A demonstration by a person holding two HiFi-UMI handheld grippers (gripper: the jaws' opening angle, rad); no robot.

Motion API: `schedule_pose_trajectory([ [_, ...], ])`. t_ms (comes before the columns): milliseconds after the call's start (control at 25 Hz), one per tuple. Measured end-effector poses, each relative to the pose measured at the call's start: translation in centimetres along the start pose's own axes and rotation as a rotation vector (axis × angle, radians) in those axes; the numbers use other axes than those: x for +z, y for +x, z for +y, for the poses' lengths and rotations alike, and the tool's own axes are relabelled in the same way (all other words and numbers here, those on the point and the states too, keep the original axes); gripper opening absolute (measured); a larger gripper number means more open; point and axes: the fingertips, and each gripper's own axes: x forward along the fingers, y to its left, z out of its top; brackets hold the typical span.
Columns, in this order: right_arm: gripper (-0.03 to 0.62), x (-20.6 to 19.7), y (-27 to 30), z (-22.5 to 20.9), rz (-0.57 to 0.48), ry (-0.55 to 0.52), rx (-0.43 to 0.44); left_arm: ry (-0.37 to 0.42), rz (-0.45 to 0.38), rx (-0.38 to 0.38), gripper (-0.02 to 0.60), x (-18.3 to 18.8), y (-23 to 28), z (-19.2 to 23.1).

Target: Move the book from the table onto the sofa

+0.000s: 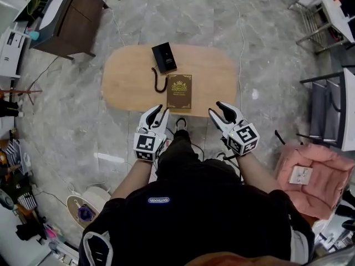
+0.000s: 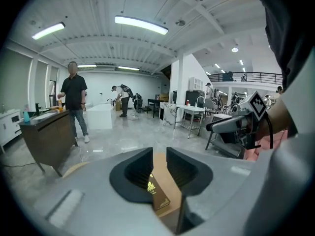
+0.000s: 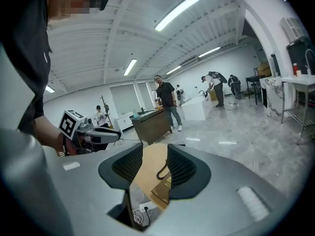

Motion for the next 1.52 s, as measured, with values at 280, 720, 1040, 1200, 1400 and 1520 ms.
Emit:
schedule_pose_trajectory([
  [280, 0.193, -5.9, 7.0, -2.1, 0.101, 0.086, -0.005, 0.008, 0.098, 0.008, 0.086, -6.3, 4.1, 4.1],
  [720, 0.206, -15.2, 15.9, -5.6, 0.278, 0.142, -0.033, -0.054, 0.286, -0.062, 0.088, -15.9, 12.2, 8.0],
  [1040, 0.217, -20.8, 20.5, -8.4, 0.362, 0.182, -0.064, -0.062, 0.392, -0.08, 0.094, -22.8, 18.2, 10.3],
  [1200, 0.232, -24.1, 21.6, -10.0, 0.394, 0.268, -0.096, -0.098, 0.458, -0.088, 0.112, -26.7, 19.9, 10.9],
  [1400, 0.233, -27.0, 23.2, -11.1, 0.433, 0.304, -0.121, -0.149, 0.499, -0.089, 0.121, -29.6, 21.2, 12.1],
  [1520, 0.236, -28.4, 24.1, -11.6, 0.447, 0.315, -0.132, -0.188, 0.506, -0.105, 0.137, -30.7, 22.0, 12.4],
])
